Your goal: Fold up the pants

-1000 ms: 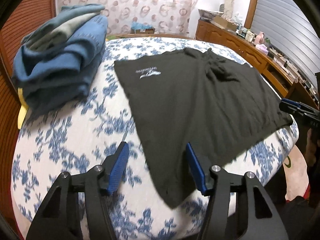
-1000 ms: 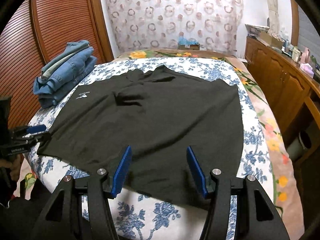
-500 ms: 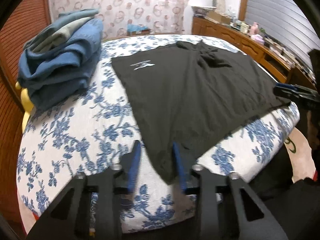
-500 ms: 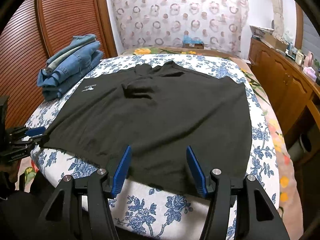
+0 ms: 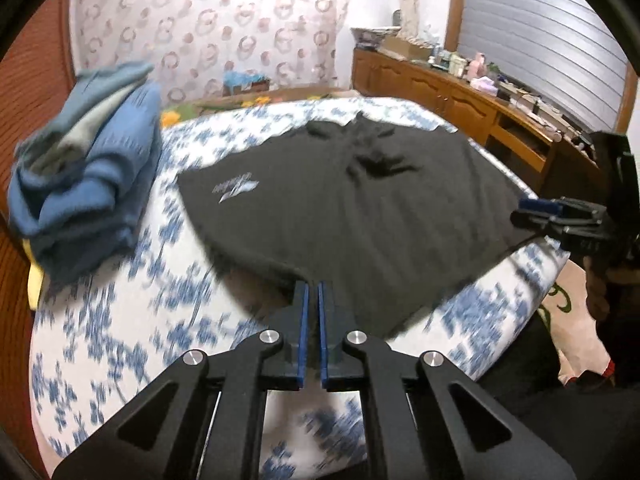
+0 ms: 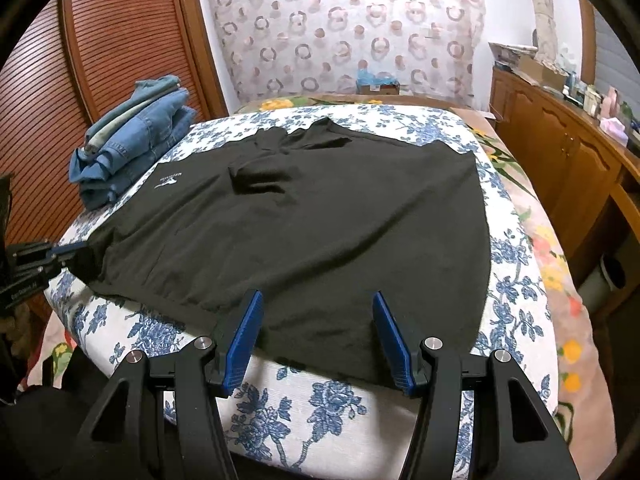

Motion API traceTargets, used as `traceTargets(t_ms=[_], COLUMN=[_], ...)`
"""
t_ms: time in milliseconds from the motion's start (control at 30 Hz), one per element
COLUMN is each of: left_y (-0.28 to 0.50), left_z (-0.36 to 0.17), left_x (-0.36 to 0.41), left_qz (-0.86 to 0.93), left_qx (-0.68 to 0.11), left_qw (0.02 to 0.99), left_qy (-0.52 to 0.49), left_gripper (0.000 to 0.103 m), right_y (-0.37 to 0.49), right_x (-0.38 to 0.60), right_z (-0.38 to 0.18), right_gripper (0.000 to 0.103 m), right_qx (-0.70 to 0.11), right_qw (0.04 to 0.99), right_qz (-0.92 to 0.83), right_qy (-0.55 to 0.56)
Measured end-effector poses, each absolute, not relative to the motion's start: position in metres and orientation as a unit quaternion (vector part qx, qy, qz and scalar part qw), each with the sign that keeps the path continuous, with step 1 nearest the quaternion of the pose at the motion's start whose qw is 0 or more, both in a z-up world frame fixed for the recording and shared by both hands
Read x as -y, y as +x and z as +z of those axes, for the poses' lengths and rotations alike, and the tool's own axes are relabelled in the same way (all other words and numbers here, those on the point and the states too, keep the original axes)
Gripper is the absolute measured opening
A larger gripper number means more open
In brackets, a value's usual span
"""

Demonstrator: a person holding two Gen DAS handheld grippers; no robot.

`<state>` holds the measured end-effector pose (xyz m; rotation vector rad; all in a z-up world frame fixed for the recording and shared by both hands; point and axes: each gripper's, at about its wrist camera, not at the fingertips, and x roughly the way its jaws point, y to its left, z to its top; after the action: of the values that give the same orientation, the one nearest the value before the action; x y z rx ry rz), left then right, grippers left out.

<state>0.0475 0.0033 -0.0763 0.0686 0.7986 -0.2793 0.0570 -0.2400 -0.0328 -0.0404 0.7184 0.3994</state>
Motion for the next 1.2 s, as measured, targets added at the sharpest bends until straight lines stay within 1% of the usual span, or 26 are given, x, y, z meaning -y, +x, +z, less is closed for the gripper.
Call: traceTargets(t_ms=[133,400,633,967,1200], left_y=[0.058,0.082,0.106,0.119,0.126], left_z=[-0.063,-0.052,-0.037,-0.010,-0.007], left_x=[0.017,0.056,0.090,0.133,0.138], left_qz=[-0.160,-0.196,-0.228,-0.273,-0.274], left_qx=[-0.374,-0.364,-0.356,-0.335,-0.337], left_qw=[0.913,0.908,0.904,0.899,0.899], left_qy=[0.043,0.068,0.069,0.071,0.056], left_gripper=[0.005,0.005,0.005,0.005,0.006], right_y=[0.052,0.040,0.036,0.028,0.029], right_x=[0.245,0.254,0.269,0.284,0.287], right_z=[-0.028,-0.023,-0.020,-0.014,-0.013], right_gripper=[0.059,0.059,0.059,0.059,0.059], right_qx=[-0.341,-0.325,-0.319,-0.313,-0.313], right_qw=[0.921,0.927,0.930,0.934,0.935], right_qz=[0.190,0.186,0.181,0.169,0.165], right_qy=[-0.019,-0.016,-0.010,-0.003,-0.003])
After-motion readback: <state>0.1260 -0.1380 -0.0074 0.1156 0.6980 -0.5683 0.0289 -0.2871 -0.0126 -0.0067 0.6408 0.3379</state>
